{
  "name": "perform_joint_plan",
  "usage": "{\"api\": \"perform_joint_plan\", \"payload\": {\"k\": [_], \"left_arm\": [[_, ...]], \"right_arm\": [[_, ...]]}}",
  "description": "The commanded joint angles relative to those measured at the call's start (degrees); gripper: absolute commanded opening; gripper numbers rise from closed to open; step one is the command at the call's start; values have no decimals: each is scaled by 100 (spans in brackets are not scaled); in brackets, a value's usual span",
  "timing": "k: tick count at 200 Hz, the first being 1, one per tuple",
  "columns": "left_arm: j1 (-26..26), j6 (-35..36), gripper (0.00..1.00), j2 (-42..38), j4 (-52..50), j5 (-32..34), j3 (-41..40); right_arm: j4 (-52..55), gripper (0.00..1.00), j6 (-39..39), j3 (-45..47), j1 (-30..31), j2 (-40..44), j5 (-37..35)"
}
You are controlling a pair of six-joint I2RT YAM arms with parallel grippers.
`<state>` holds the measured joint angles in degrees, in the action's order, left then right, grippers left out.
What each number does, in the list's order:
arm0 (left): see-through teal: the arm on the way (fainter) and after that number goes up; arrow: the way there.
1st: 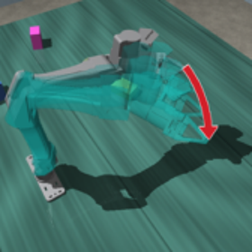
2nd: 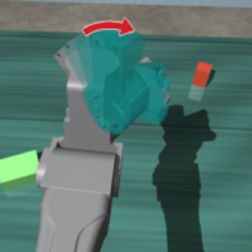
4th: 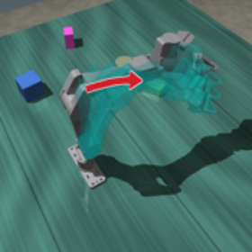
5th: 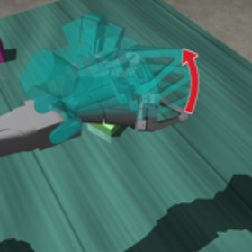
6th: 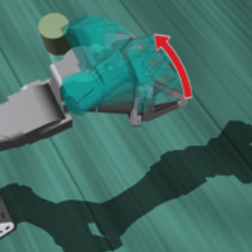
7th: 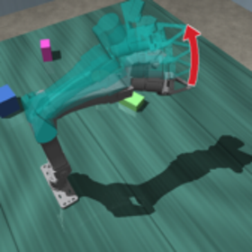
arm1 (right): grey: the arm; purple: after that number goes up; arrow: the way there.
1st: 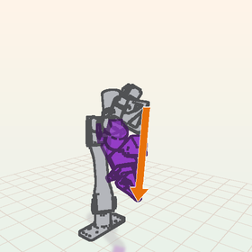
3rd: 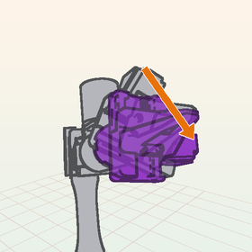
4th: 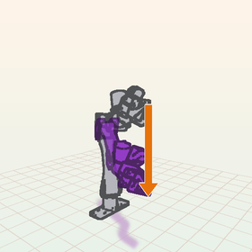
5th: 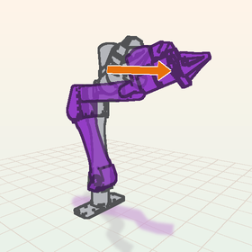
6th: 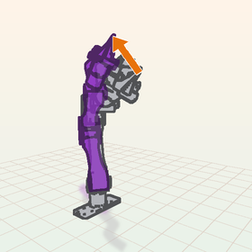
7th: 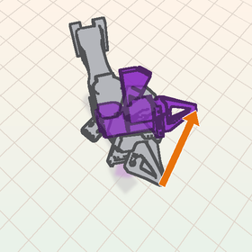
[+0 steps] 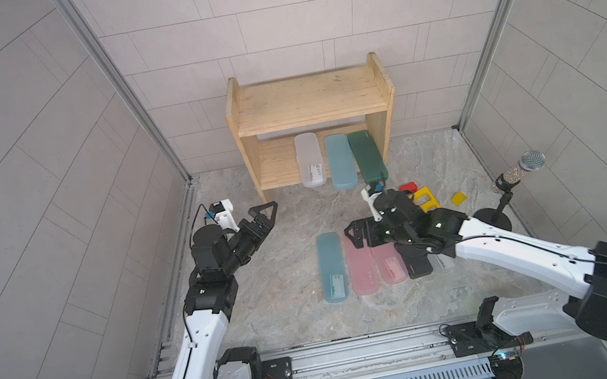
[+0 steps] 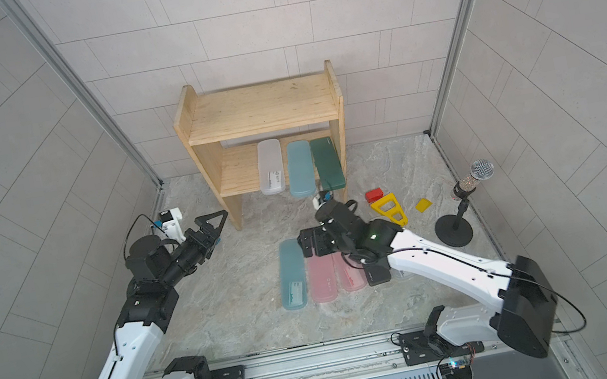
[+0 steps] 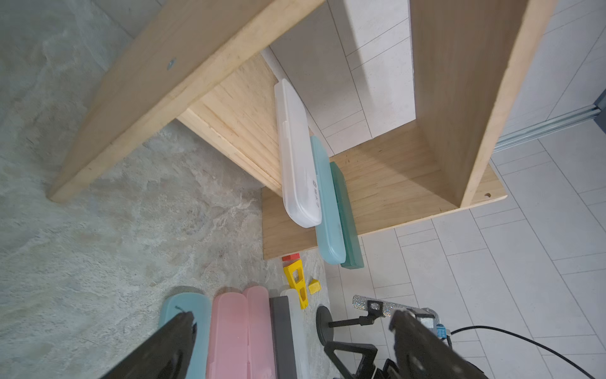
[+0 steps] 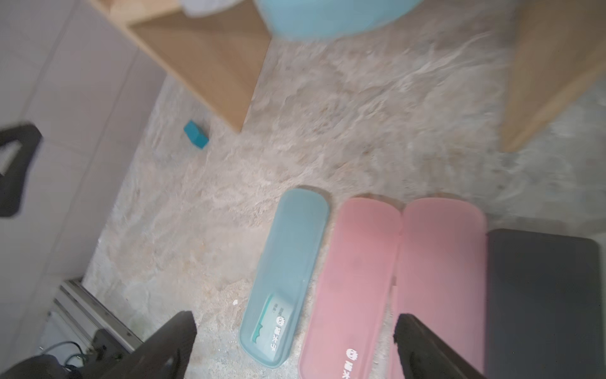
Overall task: Remove the pencil cases from the shelf
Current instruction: Place the pencil case at the center of the board, then pick up the pencil case from the shelf.
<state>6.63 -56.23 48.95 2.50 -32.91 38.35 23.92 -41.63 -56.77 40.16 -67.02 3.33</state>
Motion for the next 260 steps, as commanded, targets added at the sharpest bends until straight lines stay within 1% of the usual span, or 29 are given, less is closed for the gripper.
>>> {"api": "perform_joint_plan", "payload": {"k": [1,21,39,52,67,90,133,177,216,248,260], "left_arm": [[264,-297,100,122,395,80,296],[518,-464,100,618,571,208,380],[837,-366,100,1104,554,380,613],[992,-259,100,1476,451,486,865],[1024,-391,100,1915,682,397,1005],[1016,-560,100,2371,1116,412,1072],[1065,-591,99,3041,1331,487,1532],[1256,-714,96,3640,1587,579,1946],[1331,-823,88,3991,1658,593,2185],[1345,-855,79,4078,1698,601,2306],[1360,-846,77,4087,1699,584,2358]], "right_arm": [[416,100,85,179,-577,793,307],[973,100,417,37,-955,1173,230],[1122,100,459,50,-1260,1191,609],[1114,100,395,101,-1365,1151,823],[1105,100,366,131,-1405,1156,880],[1090,100,448,146,-1484,1216,888],[1146,100,585,118,-1849,1193,1116],[1224,100,720,12,-2156,1088,1275],[1267,100,812,-72,-2353,976,1414],[1339,100,891,-105,-2432,967,1456],[1360,100,917,-97,-2452,958,1451]]}}
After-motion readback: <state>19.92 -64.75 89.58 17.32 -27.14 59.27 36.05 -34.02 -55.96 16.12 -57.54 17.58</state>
